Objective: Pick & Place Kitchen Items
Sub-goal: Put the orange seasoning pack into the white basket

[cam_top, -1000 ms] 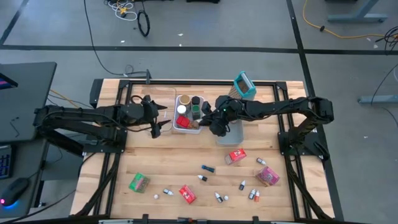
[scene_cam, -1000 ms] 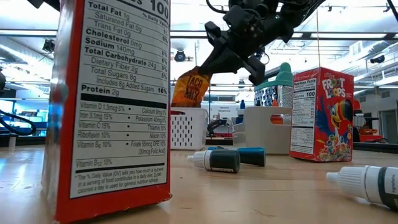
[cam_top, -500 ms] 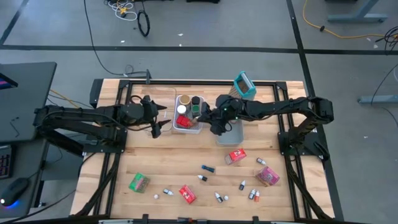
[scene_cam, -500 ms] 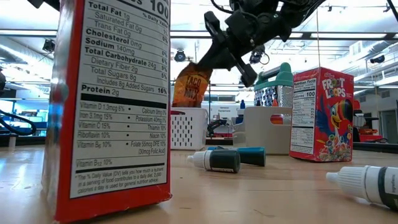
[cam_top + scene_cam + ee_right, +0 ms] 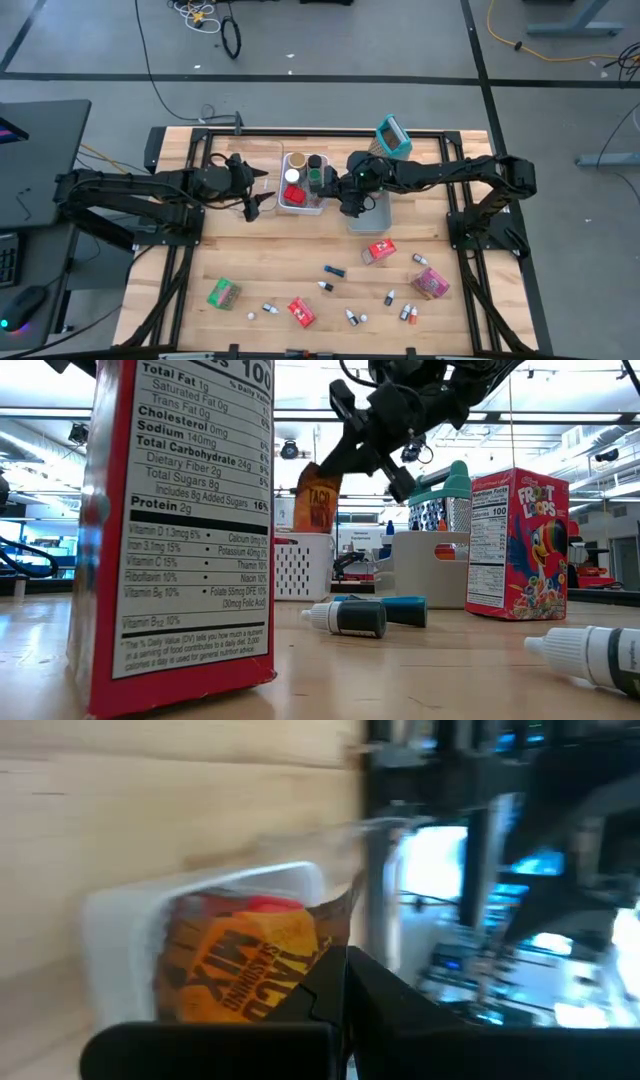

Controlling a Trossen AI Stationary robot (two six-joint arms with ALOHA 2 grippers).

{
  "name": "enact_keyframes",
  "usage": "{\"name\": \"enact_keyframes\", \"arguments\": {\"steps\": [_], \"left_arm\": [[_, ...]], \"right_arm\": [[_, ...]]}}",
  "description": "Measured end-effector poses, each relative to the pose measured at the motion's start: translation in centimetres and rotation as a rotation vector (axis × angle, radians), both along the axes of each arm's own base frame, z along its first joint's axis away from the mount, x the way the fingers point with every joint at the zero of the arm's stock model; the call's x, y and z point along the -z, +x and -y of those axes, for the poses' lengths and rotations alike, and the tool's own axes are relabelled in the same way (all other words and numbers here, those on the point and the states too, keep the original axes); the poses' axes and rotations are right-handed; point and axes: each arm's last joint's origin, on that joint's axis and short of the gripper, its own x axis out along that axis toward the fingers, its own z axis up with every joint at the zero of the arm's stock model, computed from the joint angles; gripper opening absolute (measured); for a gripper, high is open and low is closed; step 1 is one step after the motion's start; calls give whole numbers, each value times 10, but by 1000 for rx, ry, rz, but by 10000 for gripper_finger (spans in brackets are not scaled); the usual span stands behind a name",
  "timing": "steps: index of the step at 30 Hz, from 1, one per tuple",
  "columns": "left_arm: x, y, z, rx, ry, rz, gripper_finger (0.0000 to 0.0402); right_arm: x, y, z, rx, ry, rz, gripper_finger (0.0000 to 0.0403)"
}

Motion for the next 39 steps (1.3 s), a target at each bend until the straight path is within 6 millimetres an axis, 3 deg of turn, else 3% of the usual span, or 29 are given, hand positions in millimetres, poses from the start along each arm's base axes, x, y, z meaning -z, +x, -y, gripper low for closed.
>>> {"name": "enact_keyframes", "arguments": {"steps": [8,17,27,32,39], "left_arm": [[0,0,0,0,1,0,294],[0,0,0,0,0,0,294],[-1,0,0,0,0,7,294],[-1,0,0,0,0,6,294],[0,0,0,6,11,1,294]], "right_arm": [[5,-5,0,-88,126,-57,11],[3,-3,4,131,460,-64,11],[3,-2,4,190,560,-58,11],[14,8,9,240,637,-46,11],[32,19,13,345,618,-18,11]]}}
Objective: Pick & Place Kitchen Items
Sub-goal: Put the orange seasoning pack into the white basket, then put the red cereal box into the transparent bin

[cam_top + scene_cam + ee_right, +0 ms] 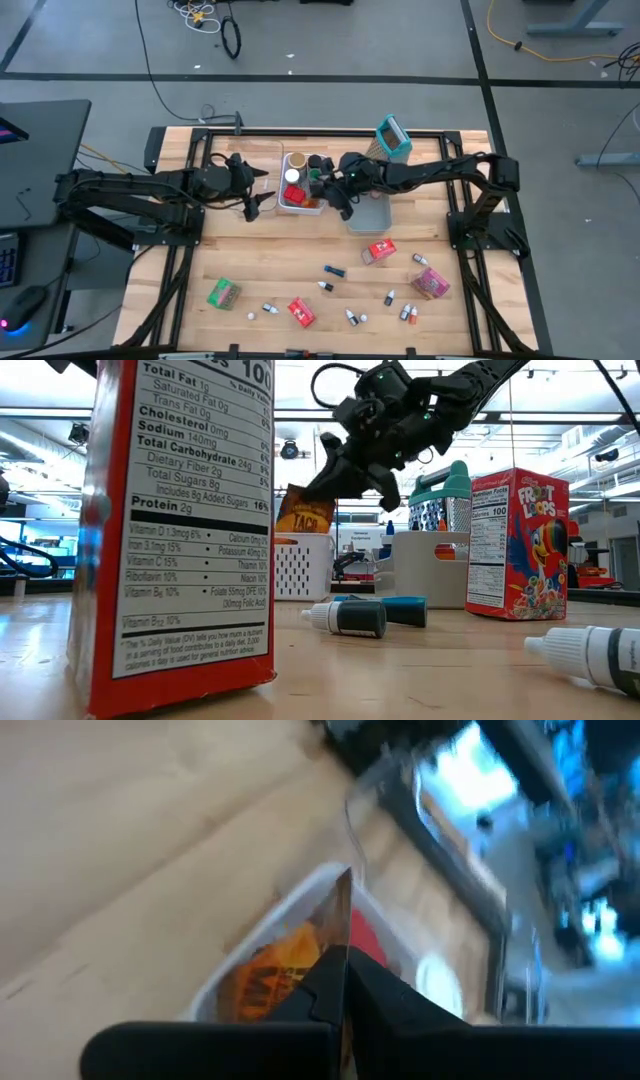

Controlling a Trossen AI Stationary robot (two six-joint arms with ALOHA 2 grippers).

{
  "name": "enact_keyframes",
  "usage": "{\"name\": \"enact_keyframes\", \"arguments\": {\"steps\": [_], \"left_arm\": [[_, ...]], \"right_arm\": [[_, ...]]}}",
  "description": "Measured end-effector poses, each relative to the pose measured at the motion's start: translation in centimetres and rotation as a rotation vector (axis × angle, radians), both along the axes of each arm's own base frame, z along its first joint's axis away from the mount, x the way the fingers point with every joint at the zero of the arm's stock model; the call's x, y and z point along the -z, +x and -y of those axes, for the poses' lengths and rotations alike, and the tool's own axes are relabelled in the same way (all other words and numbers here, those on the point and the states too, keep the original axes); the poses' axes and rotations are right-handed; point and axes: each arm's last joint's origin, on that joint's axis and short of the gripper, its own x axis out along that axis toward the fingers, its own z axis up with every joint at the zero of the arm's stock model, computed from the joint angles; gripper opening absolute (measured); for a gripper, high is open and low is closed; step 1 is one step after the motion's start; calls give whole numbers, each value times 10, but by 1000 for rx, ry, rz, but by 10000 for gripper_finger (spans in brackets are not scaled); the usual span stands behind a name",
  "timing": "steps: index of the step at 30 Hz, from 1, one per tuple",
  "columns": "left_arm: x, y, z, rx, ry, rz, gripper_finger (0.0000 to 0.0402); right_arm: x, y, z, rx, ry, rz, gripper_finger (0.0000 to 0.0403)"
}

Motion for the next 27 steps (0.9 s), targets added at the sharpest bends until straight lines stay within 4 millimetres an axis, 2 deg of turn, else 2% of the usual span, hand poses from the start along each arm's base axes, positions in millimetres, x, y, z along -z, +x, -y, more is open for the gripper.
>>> {"name": "enact_keyframes", "arguments": {"steps": [4,9,18,23,27], "left_arm": [[0,0,0,12,25,-9,294],[0,0,0,18,36,-14,294],[0,0,0,18,36,-13,294],[-1,0,0,18,36,-11,294],[-1,1,0,17,36,-2,294]], "right_arm": [[4,1,3,158,72,-18,11],[4,1,3,177,103,-18,19],[1,4,-3,210,164,12,79],[-21,4,-26,211,159,121,102],[-42,-3,-50,171,230,160,109]]}}
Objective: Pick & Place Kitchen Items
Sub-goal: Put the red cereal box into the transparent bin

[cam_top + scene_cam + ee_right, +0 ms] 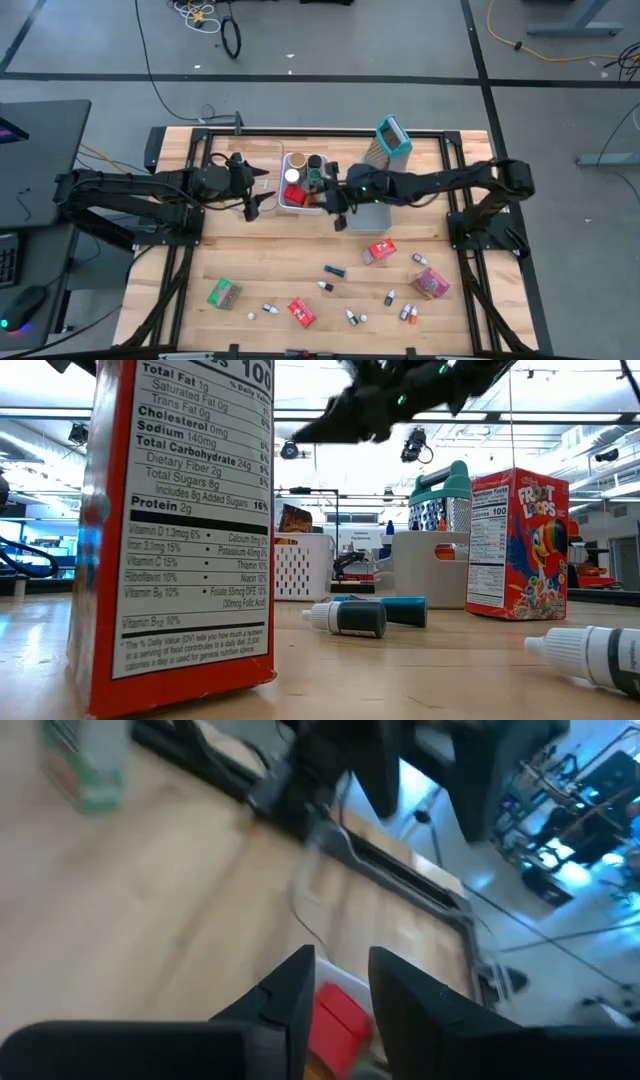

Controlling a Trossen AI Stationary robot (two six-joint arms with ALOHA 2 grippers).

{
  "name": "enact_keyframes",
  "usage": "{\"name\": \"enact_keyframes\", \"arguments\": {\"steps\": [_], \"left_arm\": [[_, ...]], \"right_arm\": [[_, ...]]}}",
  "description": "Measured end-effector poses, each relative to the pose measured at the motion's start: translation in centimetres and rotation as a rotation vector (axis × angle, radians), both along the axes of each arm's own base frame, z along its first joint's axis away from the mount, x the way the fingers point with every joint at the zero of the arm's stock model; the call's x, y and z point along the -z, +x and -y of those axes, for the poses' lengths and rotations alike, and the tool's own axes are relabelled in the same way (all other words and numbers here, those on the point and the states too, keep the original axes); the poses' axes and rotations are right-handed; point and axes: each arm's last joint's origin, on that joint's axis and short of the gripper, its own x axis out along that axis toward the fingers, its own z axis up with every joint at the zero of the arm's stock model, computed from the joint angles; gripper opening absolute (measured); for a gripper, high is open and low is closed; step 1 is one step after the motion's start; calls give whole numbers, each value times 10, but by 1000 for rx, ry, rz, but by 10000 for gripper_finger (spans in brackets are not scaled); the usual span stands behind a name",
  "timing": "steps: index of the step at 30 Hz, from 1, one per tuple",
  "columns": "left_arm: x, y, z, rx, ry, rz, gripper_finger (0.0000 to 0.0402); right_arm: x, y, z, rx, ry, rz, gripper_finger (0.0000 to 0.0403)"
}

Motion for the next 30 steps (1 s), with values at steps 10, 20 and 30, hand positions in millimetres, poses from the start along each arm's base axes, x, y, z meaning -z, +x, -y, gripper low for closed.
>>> {"name": "enact_keyframes", "arguments": {"steps": [10,20,30], "left_arm": [[-1,0,0,0,0,9,294],[-4,2,0,-6,-10,52,294],[-4,2,0,-24,-51,70,294]], "right_arm": [[-40,-40,-58,-102,168,-51,109],[-34,-57,-68,-15,186,-210,137],[-23,-71,-91,-30,194,-359,213]]}}
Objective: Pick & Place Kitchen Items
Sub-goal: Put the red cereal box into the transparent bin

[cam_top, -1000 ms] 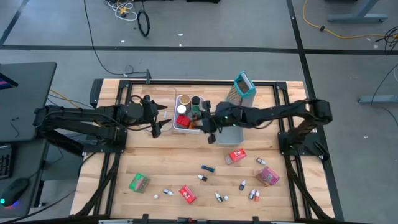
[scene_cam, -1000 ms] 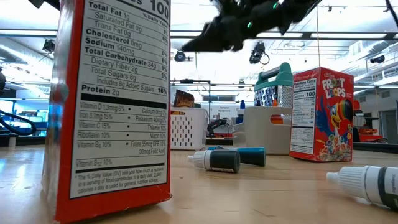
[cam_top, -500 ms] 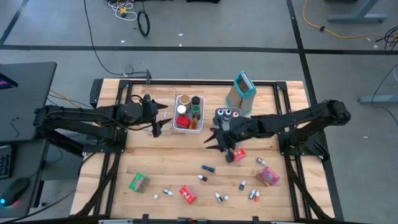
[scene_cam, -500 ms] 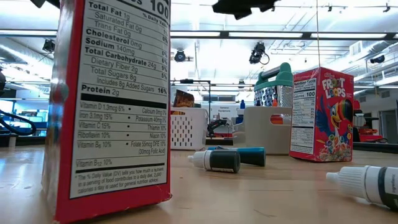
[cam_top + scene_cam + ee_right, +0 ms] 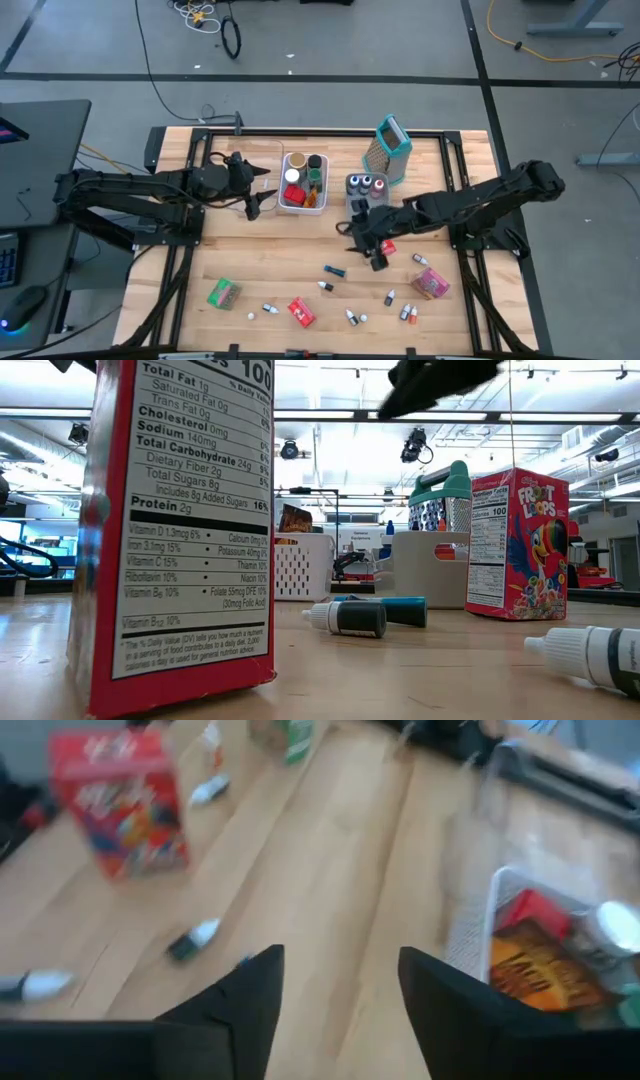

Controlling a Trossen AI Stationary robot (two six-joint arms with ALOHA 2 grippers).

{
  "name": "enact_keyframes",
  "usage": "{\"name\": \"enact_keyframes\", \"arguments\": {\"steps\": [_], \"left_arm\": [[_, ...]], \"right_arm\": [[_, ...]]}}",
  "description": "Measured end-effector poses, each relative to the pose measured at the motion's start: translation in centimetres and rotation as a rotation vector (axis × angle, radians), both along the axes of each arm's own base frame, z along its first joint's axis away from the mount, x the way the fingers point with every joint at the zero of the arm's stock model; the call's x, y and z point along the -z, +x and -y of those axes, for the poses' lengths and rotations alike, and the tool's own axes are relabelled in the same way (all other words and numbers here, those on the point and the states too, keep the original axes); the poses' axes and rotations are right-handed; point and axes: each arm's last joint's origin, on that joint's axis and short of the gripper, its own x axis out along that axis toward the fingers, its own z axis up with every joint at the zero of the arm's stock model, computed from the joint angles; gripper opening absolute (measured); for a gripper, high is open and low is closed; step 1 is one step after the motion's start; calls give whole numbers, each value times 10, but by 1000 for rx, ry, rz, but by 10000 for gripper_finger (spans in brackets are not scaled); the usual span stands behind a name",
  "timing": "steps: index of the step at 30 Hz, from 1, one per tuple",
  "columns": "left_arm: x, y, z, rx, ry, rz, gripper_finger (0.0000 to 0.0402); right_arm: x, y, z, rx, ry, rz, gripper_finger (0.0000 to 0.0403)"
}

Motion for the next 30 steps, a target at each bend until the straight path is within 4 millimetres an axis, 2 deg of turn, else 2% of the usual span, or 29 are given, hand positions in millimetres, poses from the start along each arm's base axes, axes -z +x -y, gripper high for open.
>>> {"name": "enact_keyframes", "arguments": {"steps": [3,9,16,21,30], "left_arm": [[0,0,0,-1,-2,1,294],[0,0,0,-14,-35,16,294],[0,0,0,-15,-35,16,294],[0,0,0,-15,-35,16,294],[-3,1,0,-16,-38,48,294]], "right_arm": [[6,-8,-6,28,-2,-90,221],[18,-25,-11,210,39,-275,224],[25,-43,-22,279,56,-428,224],[26,-48,-29,278,72,-456,224],[25,-47,-28,212,-66,-402,224]]}}
